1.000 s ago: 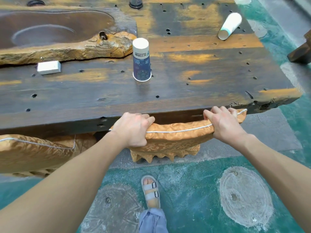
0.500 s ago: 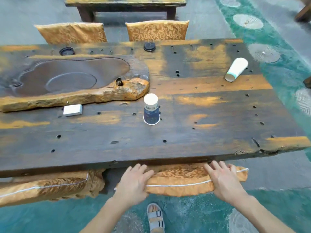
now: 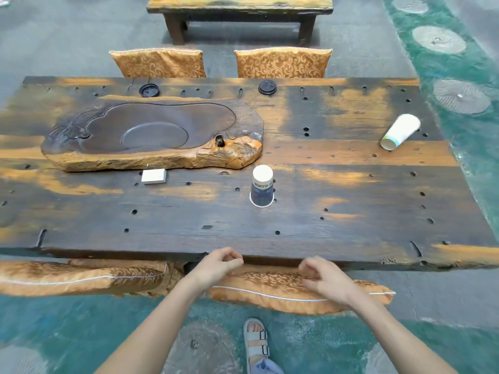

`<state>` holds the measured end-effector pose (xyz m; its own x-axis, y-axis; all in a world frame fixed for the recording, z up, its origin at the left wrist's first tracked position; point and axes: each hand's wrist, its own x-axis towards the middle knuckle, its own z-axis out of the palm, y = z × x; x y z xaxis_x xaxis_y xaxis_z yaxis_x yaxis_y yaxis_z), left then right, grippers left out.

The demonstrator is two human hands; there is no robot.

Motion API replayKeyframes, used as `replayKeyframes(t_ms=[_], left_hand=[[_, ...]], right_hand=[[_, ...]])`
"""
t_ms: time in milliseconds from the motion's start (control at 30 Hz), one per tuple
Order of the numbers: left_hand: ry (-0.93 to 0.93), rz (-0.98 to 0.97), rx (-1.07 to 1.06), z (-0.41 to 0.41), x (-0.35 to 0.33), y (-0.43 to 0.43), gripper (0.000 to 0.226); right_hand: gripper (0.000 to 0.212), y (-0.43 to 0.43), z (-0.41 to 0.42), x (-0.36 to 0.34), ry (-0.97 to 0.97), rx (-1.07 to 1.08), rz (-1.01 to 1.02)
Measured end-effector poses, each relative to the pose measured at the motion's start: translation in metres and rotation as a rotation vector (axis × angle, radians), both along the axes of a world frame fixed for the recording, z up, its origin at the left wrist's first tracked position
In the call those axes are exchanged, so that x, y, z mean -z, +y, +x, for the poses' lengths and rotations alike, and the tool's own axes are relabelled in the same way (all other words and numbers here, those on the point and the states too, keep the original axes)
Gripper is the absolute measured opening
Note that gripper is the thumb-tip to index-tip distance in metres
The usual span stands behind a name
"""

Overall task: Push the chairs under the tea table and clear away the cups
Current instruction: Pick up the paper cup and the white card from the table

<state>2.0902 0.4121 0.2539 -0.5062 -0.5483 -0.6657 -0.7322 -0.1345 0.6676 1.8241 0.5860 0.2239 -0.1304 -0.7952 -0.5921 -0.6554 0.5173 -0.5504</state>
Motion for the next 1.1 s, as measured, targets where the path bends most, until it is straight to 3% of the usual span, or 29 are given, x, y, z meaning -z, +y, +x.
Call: replayKeyframes(t_ms=[200,400,500,567,633,733,833,900,967,1000,1100], left_hand=[[0.01,-0.019,-0.145,0.027,-0.017,-0.007,0.01],[0.06,-0.034,-0.217,0.055,-0.028,-0.018,0.012],[0.055,0.005,-0.251,0.073,-0.025,-0.027,0.014],[0.042,0.015,-0.262,0.081,-0.022,-0.032,0.014],[0.031,0.014,-0.278,0.088,-0.018,-0.042,0.011],[0.052,0.035,-0.332,0.091,-0.014,-0.058,0.014],[0.119,0.111,-0.397,0.092,-0.013,-0.071,0.024],[0.18,0.165,-0.432,0.094,-0.016,-0.081,0.056],[0.263,0.191,-0.497,0.096,-0.02,-0.092,0.098],[0.323,0.195,-0.522,0.097,-0.023,-0.099,0.108],[0.571,0.225,-0.575,0.105,-0.03,-0.118,0.111]], right_hand=[[0.065,-0.133,0.019,-0.026,0.259,0.179,-0.331],[0.094,-0.246,0.016,-0.034,0.35,0.123,-0.271],[0.075,-0.266,0.014,-0.024,0.405,0.062,-0.153],[0.051,-0.263,0.013,-0.018,0.409,0.075,-0.167],[0.043,-0.259,0.014,-0.015,0.357,0.179,-0.212],[0.042,-0.241,0.028,-0.02,0.085,0.479,-0.341],[0.037,-0.208,0.066,-0.03,-0.504,0.855,-0.431],[0.045,-0.19,0.099,-0.033,-0.874,1.035,-0.394],[0.052,-0.177,0.129,-0.035,-1.168,1.14,-0.319],[0.052,-0.174,0.145,-0.036,-1.284,1.157,-0.277],[0.049,-0.174,0.19,-0.04,-1.503,1.132,-0.16]])
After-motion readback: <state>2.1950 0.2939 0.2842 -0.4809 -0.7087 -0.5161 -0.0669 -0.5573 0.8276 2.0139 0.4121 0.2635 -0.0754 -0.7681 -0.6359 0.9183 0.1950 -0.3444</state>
